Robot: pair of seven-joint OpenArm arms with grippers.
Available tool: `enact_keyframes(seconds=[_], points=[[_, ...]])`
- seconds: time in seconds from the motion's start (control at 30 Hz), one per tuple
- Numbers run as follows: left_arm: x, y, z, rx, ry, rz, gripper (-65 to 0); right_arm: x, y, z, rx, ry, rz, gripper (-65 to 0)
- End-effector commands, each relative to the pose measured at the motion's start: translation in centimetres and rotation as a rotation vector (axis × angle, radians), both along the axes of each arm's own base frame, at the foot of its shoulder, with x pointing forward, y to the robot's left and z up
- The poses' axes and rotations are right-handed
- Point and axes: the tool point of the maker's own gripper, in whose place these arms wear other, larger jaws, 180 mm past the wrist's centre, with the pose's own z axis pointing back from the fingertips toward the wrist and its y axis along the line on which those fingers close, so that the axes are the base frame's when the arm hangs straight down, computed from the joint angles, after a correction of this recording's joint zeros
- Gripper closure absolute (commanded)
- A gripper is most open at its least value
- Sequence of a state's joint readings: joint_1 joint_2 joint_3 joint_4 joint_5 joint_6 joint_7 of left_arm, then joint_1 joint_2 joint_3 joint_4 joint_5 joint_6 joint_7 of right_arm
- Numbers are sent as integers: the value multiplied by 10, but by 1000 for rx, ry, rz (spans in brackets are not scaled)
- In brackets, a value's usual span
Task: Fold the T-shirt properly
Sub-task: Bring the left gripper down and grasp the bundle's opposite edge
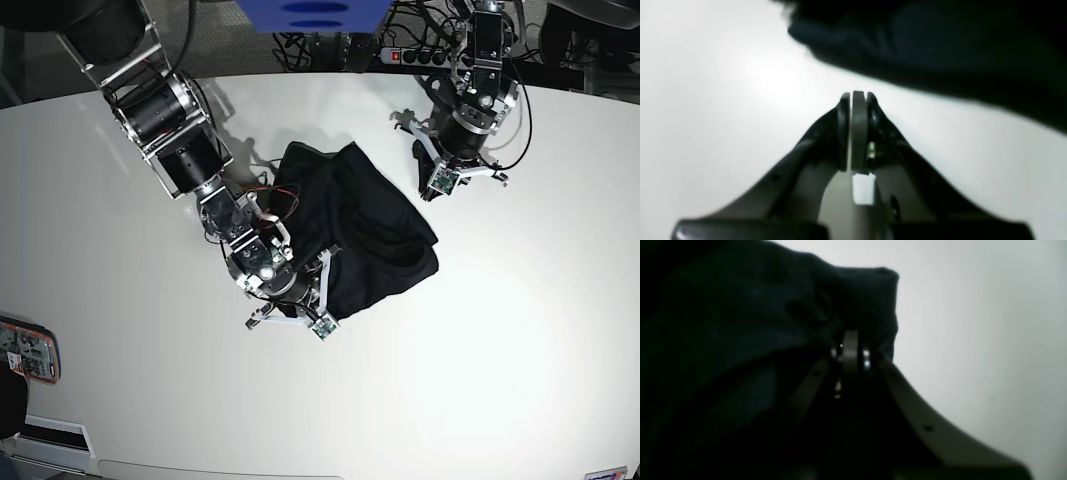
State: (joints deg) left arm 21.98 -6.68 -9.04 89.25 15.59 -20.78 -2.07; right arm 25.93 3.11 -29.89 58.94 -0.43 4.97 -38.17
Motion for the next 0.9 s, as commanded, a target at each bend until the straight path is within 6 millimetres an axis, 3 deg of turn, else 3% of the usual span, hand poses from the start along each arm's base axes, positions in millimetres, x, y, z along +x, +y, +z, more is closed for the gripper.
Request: enact_keyframes(seconds=[0.0,0.07,0.13,0.4,0.67,0.8,0.87], points=[[10,-1,4,-2,-20,-4,0,17,11,27,36,-73,11,0],[14,0,-5,-5,-2,0,0,13,13,29,44,-78,17,0],[22,1,-11,-9,6,5,0,4,2,19,25,-59,11,0],[55,-3,-15,-29,-2,8,0,-21,-7,15,28,-61,25,0],[89,0,-20,37,-1,-16,0,-33,-48,9,11,-58,-37,0],[103,1,-37,82,47,-39,0,-46,-51,12,14,-70,-23,0],[111,-5,-36,64,45,-38,0,-52,-48,15,25,-75,-13,0]])
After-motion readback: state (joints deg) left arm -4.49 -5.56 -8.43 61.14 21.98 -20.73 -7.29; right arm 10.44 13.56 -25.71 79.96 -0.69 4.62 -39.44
